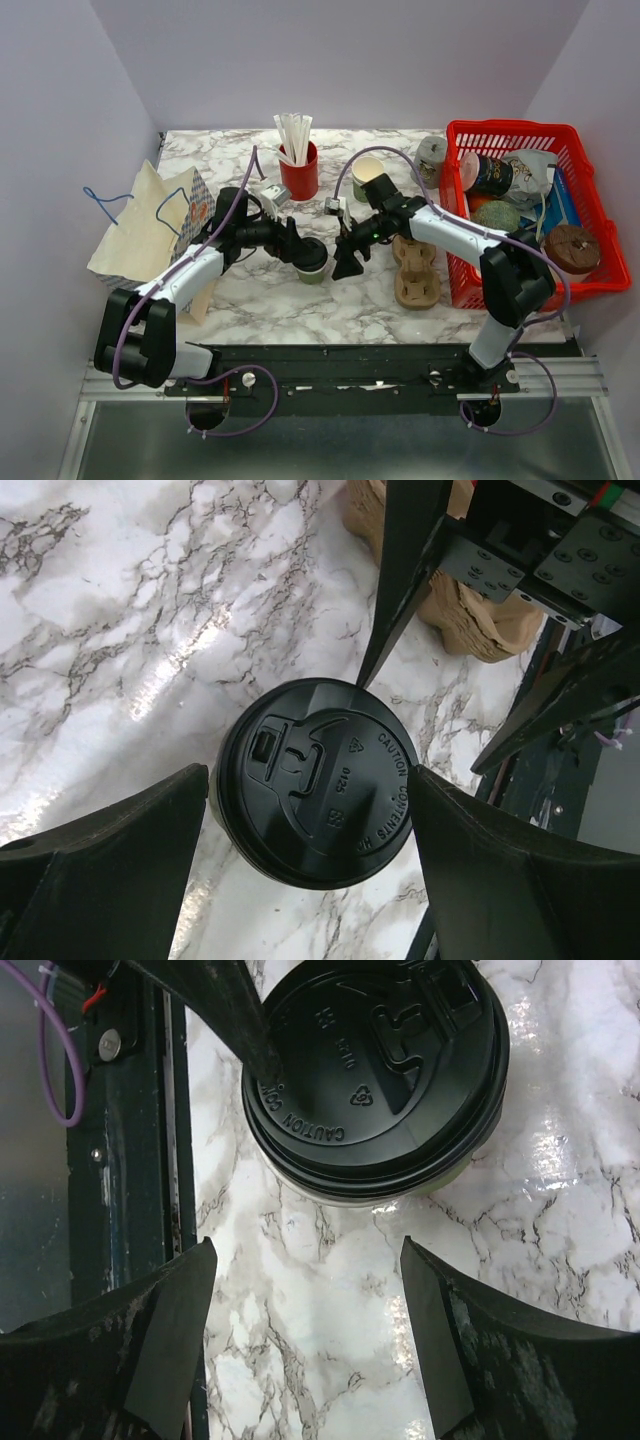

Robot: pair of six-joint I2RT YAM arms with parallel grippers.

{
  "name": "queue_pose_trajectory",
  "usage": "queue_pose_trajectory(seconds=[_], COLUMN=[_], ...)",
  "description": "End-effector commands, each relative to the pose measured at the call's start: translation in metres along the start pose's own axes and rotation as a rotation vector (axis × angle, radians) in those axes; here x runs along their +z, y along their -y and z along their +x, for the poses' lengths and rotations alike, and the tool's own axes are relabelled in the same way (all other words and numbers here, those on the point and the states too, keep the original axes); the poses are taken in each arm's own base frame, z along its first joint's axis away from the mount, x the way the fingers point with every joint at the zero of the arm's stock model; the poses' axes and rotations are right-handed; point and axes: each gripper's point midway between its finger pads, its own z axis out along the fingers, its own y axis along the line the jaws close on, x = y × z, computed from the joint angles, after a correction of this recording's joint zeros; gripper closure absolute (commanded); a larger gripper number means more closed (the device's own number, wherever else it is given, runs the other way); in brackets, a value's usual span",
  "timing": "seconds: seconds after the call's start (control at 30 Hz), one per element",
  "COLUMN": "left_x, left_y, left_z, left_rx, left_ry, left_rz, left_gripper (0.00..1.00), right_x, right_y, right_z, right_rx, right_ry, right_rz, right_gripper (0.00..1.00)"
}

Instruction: Pack the takeout coffee

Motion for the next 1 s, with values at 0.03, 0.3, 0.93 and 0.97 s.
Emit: queue_pose_trajectory(seconds=[0.03,0.3,0.93,0.97], left_x=[-0.005,-0.006,-0.017,-0.019], left_y=[0.014,0.02,-0.013,-0.014], left_z=[-0.01,-0.009,-0.04,-0.039], left_rx=[0.007,0.008,-0.007,-0.008], left_ry=[0.052,0.057,0.116,0.115], left_rz=[0.054,0.075,-0.065,-0.068], left_gripper=[0.12,0.13,0.08,0.08], right_x=[0.01,0.017,-0.011,-0.012], right_y=[0.01,0.022,-0.004,-0.01], right_z=[0.006,-0.001,-0.033,-0.039], right_rx=[-0.005,0.009,0.033,0.067], right_ry=[-0.03,-0.034,0.075,0.095], right_rz=[0.014,0.037,-0.077,-0.113], right_gripper=[0.17,0.17,0.12,0.12])
